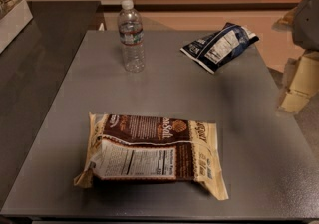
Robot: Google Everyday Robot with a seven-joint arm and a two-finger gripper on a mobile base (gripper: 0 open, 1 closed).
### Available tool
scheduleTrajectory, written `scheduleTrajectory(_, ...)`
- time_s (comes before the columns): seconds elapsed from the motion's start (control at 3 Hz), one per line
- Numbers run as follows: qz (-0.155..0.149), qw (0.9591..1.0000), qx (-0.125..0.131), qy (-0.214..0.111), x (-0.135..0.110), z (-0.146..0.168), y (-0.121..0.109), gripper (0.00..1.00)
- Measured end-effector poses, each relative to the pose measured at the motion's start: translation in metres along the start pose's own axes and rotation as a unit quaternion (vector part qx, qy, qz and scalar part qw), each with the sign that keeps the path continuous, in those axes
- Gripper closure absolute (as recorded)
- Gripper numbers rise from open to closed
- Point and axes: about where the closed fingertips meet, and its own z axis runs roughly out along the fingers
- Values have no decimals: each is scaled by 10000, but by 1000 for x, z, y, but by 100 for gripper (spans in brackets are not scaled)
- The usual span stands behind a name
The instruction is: Move brown chip bag near water bottle
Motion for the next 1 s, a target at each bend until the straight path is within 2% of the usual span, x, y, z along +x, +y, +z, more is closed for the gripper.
scheduleTrajectory(0.33, 0, 10000, 1, 0, 0, 0, 0, 0)
scheduleTrajectory(0.67, -174, 9998, -7, -80, -14, 3, 11, 0)
scheduleTrajectory(1.0, -448, 9982, -159, -362, -43, 10, 34, 0)
